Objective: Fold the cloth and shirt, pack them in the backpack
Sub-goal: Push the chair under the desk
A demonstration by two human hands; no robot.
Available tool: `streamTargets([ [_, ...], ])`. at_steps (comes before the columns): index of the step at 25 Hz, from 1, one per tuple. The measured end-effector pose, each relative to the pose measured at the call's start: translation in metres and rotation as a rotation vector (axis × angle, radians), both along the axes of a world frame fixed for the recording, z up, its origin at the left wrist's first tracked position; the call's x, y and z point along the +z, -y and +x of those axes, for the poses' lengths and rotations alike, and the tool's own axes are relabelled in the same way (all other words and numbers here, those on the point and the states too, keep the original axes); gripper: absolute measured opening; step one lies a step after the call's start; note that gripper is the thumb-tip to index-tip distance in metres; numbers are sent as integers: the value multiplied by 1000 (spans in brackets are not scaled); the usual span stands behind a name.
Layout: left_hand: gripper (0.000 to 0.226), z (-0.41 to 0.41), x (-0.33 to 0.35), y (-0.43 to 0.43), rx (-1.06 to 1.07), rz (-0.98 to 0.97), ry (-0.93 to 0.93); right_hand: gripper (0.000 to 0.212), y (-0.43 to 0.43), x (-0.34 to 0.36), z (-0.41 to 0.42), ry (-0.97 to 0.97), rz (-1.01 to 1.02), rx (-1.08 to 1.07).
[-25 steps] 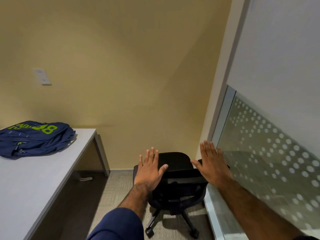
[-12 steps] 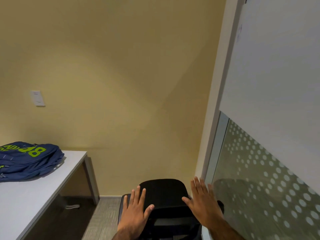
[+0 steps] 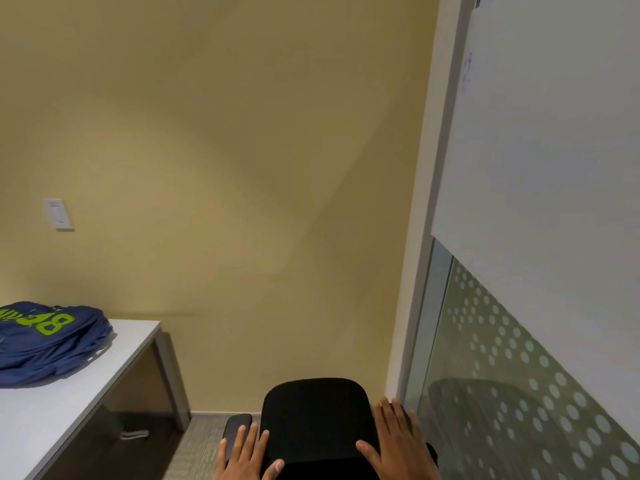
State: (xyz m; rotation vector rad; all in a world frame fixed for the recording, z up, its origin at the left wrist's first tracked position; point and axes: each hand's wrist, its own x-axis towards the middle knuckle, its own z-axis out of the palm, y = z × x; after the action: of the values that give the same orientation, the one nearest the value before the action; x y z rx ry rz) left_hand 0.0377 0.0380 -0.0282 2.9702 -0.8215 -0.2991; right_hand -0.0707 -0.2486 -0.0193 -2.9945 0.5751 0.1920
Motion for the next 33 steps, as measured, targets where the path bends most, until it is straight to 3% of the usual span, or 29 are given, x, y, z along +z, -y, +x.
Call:
streamTargets([
  [2,120,7,16,15,72,-48,8,90,3,-2,1,-40,24,-12],
  [3,137,7,19,18,101,-25,-74,94,2,3,-2,-34,-16,8],
  [5,151,6,27,22,80,93,-146,116,10,-2,-6,26,-50,18],
  [8,137,6,21,17,89,-3,-71,129,16,-3,-18,-30,48,-135],
  [15,121,9,16,15,63,2,-145,128,18,-18,-23,68,76,-132],
  [24,132,1,7,12,78,55,-174,122,16,-21,-28,35,48,-94],
  [33,149,-5,4,10,82,136,-143,130,11,-16,-34,11,52,-75],
])
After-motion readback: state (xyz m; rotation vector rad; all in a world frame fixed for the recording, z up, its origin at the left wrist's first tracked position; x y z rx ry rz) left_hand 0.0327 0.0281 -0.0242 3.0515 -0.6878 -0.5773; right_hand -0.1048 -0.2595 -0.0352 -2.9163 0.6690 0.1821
